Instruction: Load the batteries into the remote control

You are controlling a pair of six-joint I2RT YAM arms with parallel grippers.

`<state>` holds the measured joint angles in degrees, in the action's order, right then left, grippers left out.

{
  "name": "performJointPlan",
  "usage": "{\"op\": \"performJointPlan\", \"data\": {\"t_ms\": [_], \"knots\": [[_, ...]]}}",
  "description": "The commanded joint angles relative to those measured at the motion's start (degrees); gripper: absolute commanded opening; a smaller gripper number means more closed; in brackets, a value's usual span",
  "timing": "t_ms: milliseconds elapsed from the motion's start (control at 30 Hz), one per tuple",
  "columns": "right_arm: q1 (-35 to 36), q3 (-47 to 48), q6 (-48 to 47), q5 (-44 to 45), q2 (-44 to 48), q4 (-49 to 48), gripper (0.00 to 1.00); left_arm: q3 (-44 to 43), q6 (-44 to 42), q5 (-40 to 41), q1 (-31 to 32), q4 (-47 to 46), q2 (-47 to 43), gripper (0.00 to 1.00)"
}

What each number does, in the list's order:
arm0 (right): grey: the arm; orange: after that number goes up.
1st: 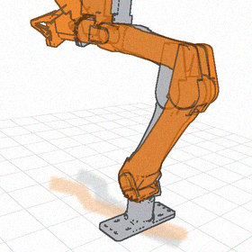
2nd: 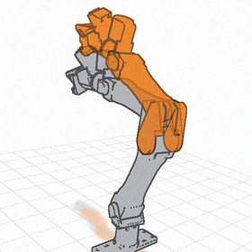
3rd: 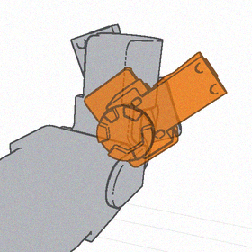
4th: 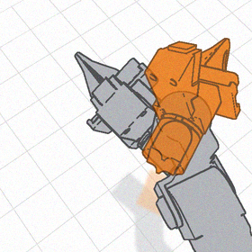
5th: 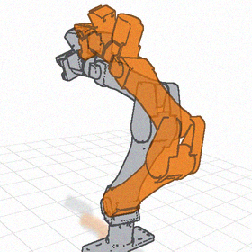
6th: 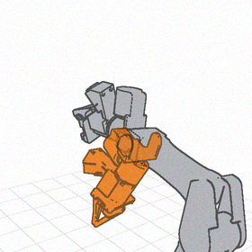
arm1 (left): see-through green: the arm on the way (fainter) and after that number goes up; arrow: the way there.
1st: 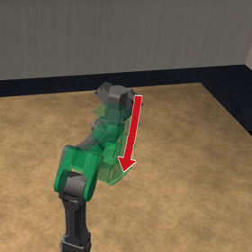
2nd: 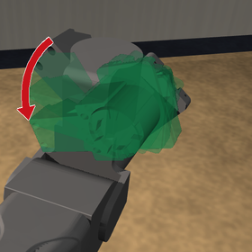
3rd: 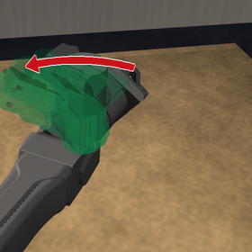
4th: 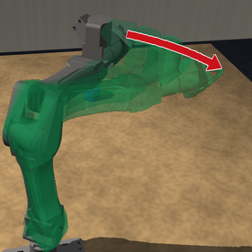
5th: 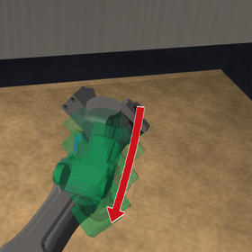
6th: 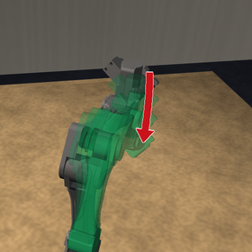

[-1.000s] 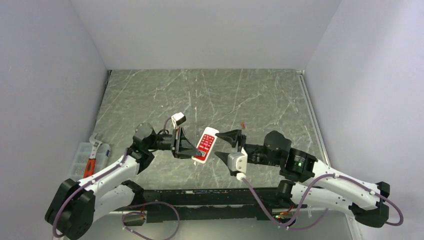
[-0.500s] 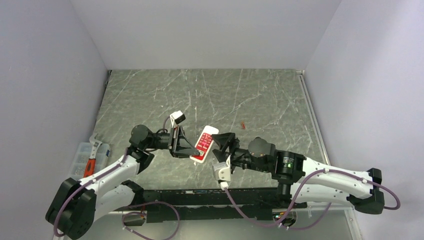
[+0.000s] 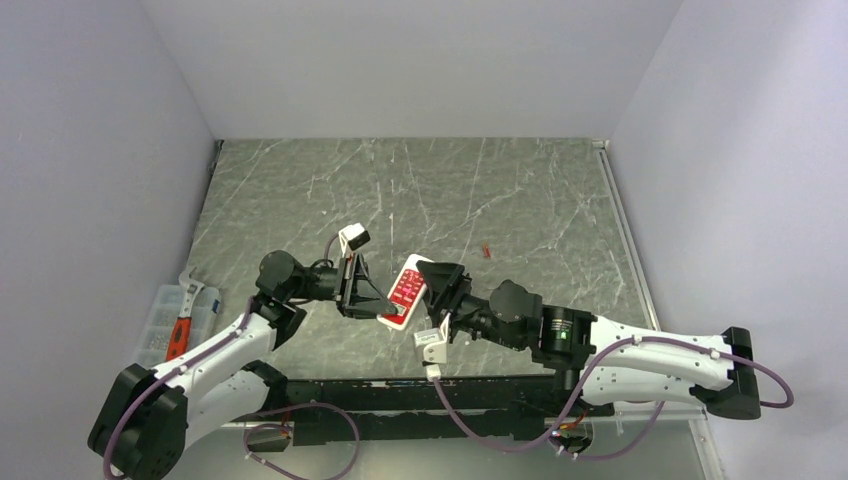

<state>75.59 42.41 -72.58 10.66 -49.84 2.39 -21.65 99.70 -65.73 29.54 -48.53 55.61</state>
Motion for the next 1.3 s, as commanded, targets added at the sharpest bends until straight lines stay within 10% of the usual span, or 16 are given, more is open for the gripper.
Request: {"op": "performJointPlan", "data": {"t_ms": [0, 400, 667, 1267], "knots": [[0.5, 0.7, -2.0, 2.2, 0.0, -4.8, 0.52, -0.6, -1.3, -1.1, -0.2, -0.8, -1.4, 0.00], [0.7, 2.6, -1.3, 2.7, -0.4, -2.7, 0.00, -1.3, -3.7, -0.8, -0.2, 3.7, -2.3, 0.06], [0.8, 2.1, -0.7, 3.2, 1.0, -0.1, 0.00, -4.4, -13.1, -0.6, -0.2, 18.7, -4.2, 0.46], [1.0, 3.5, 13.3, 7.5, 3.4, 10.5, 0.00, -22.9, -46.4, 8.0, -2.8, 60.2, -4.0, 0.67]]}}
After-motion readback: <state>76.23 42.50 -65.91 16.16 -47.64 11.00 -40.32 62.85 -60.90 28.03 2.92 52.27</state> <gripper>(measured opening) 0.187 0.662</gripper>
